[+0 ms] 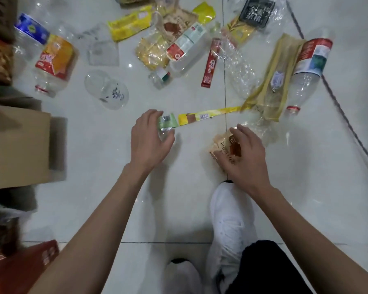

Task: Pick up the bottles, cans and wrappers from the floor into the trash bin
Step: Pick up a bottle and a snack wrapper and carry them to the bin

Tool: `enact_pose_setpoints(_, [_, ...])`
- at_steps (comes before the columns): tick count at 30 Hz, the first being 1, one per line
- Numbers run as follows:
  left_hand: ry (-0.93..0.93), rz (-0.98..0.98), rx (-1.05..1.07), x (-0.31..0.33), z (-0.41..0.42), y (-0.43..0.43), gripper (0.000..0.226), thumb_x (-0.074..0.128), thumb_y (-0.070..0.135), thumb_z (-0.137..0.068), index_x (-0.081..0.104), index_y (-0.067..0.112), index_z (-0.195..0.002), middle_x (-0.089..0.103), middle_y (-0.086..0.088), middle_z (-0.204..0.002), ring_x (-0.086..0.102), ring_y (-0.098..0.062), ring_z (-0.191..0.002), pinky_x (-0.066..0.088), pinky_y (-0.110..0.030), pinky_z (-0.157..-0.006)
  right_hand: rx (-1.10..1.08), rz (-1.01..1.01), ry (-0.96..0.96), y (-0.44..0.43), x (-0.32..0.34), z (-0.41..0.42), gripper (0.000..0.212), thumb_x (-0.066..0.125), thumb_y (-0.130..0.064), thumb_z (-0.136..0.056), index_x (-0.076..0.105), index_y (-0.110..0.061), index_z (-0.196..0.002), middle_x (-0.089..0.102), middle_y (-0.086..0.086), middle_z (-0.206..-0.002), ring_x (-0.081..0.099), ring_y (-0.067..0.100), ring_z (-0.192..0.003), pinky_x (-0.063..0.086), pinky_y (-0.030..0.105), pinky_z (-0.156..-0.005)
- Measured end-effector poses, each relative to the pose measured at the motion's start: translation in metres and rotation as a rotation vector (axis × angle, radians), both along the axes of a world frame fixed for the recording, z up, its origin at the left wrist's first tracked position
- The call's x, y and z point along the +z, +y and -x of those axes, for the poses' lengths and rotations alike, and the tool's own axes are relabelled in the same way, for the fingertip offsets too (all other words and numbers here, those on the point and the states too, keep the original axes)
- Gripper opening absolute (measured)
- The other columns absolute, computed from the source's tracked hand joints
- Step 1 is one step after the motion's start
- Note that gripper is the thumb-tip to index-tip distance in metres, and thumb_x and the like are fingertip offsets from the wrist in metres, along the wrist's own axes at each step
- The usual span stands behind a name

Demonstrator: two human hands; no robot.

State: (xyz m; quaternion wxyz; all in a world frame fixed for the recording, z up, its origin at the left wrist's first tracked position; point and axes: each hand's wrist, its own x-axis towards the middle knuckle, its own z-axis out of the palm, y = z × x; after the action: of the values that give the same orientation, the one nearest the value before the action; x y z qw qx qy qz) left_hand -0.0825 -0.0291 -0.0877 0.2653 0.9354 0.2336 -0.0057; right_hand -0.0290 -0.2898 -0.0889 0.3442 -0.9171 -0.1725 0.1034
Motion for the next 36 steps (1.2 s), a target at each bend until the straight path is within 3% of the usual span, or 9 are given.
enact_pose_setpoints(3, [-0.043, -0.06, -0.026, -0.027, -0.003, 0.006, 0.06, 0.068, 0.04, -0.084, 0.056, 0.013, -0.135, 0.052, -0.006, -0.144, 0.049, -0.027, -0.131, 0.038, -0.04, -0.104, 0.052, 0.002, -0.107, 0.004, -0.022, -0.001, 0.067, 0.071, -0.055, -0.085, 0.062, -0.011, -0.135, 0.055, 0.011, -0.148, 0.046, 0.033, -0.142, 0.037, 0.056, -0.116])
enact_pose_setpoints(11, [-0.133, -0.125, -0.044, -0.063, -0.004, 0.006, 0.048, 0.07, 0.04, -0.088, 0.061, 0.016, -0.128, 0.051, -0.009, -0.14, 0.045, -0.03, -0.126, 0.038, -0.039, -0.103, 0.148, 0.038, -0.093, 0.01, -0.049, -0.005, 0.08, 0.072, -0.072, -0.073, 0.066, -0.021, -0.135, 0.05, 0.008, -0.153, 0.037, 0.033, -0.149, 0.022, 0.064, -0.119])
enact_pose_setpoints(18, [-0.21, -0.258, -0.073, -0.071, -0.008, 0.006, 0.033, 0.065, 0.034, -0.094, 0.066, 0.015, -0.122, 0.06, -0.007, -0.129, 0.051, -0.03, -0.115, 0.044, -0.041, -0.088, 0.082, 0.143, -0.232, 0.02, -0.063, -0.009, 0.058, 0.069, -0.058, -0.081, 0.07, -0.025, -0.129, 0.061, 0.002, -0.142, 0.048, 0.034, -0.141, 0.029, 0.066, -0.114])
enact_pose_setpoints(23, [-0.266, -0.351, -0.085, -0.063, -0.013, 0.008, 0.025, 0.055, 0.028, -0.102, 0.071, 0.015, -0.116, 0.067, -0.004, -0.12, 0.058, -0.031, -0.105, 0.044, -0.04, -0.077, -0.005, 0.098, -0.274, 0.033, -0.055, -0.013, 0.043, 0.066, -0.052, -0.087, 0.073, -0.025, -0.121, 0.069, -0.006, -0.123, 0.054, 0.029, -0.134, 0.03, 0.062, -0.114])
enact_pose_setpoints(29, [-0.294, -0.282, -0.057, -0.049, -0.013, 0.011, 0.025, 0.052, 0.021, -0.103, 0.072, 0.013, -0.116, 0.07, -0.003, -0.116, 0.063, -0.029, -0.096, 0.046, -0.038, -0.076, -0.132, 0.025, -0.358, 0.046, -0.039, -0.018, 0.034, 0.066, -0.044, -0.092, 0.076, -0.022, -0.116, 0.075, -0.006, -0.109, 0.065, 0.024, -0.12, 0.038, 0.06, -0.108])
enact_pose_setpoints(36, [-0.4, -0.181, 0.006, -0.007, -0.029, 0.005, 0.024, 0.048, 0.015, -0.102, 0.071, 0.008, -0.109, 0.069, -0.005, -0.106, 0.065, -0.026, -0.088, 0.049, -0.042, -0.071, -0.208, -0.176, -0.346, 0.059, -0.001, -0.032, 0.033, 0.064, -0.04, -0.096, 0.075, -0.017, -0.117, 0.075, -0.001, -0.105, 0.068, 0.026, -0.104, 0.047, 0.058, -0.096])
